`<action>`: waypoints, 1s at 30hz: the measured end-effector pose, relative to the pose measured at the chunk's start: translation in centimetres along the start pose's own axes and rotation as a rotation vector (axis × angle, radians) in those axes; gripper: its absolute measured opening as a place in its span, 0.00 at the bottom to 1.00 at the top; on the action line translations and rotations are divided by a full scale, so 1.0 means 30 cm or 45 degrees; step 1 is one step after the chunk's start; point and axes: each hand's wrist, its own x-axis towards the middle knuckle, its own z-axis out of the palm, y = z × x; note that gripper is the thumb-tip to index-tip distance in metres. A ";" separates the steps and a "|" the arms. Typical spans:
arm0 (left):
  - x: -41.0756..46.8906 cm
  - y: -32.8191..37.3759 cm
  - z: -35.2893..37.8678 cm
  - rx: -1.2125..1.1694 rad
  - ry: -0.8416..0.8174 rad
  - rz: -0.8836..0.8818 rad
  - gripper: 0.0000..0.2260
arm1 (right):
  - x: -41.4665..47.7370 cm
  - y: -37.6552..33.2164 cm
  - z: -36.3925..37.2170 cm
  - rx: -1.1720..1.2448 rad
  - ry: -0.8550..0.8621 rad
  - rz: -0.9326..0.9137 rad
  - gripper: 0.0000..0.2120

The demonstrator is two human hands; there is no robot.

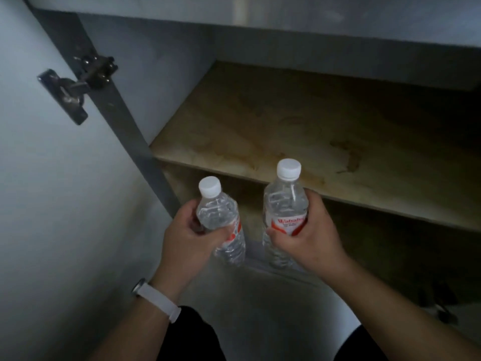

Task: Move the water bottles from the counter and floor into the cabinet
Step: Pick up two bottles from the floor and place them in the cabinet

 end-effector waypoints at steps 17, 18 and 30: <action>0.256 0.430 -0.067 -0.196 -0.062 0.474 0.18 | 0.213 -0.273 -0.171 0.093 0.215 -0.272 0.29; 0.276 0.443 -0.059 -0.189 -0.064 0.507 0.18 | 0.229 -0.277 -0.184 0.087 0.239 -0.279 0.30; 0.408 0.480 0.066 -0.159 -0.140 0.503 0.17 | 0.409 -0.223 -0.240 0.076 0.353 -0.305 0.32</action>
